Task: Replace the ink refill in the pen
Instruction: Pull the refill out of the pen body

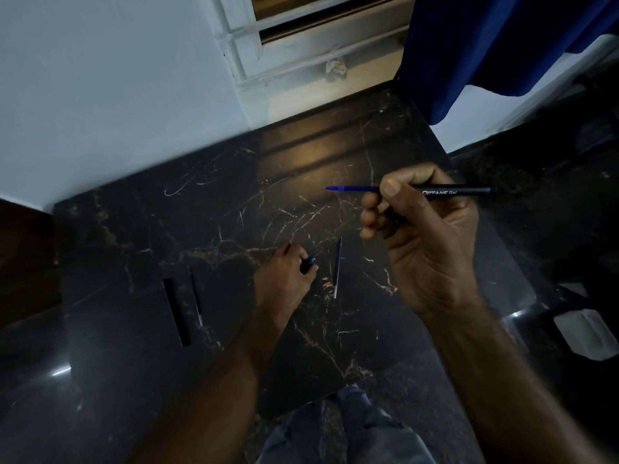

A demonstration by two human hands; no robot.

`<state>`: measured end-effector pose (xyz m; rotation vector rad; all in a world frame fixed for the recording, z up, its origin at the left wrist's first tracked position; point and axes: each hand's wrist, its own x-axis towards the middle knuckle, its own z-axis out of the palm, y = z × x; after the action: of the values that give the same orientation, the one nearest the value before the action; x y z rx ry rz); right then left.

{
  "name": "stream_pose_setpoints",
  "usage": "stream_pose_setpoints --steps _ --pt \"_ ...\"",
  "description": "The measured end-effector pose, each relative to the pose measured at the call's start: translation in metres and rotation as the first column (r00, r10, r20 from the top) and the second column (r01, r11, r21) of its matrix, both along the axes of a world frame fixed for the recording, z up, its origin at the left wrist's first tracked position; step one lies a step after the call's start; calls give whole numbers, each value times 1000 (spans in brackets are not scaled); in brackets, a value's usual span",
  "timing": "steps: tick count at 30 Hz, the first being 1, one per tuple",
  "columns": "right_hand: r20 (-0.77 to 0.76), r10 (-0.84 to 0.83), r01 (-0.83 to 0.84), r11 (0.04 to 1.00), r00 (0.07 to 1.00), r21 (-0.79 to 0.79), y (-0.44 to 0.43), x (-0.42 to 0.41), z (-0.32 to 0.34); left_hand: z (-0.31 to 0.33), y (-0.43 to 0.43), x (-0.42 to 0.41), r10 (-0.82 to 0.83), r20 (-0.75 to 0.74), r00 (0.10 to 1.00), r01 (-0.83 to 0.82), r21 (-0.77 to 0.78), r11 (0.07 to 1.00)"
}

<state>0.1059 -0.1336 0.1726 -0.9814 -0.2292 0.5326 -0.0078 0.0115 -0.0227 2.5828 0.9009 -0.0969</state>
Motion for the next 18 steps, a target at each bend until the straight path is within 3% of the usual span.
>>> stream_pose_setpoints --steps 18 --pt "7 10 -10 1000 1000 13 3 2 -1 3 2 2 -32 13 999 32 11 999"
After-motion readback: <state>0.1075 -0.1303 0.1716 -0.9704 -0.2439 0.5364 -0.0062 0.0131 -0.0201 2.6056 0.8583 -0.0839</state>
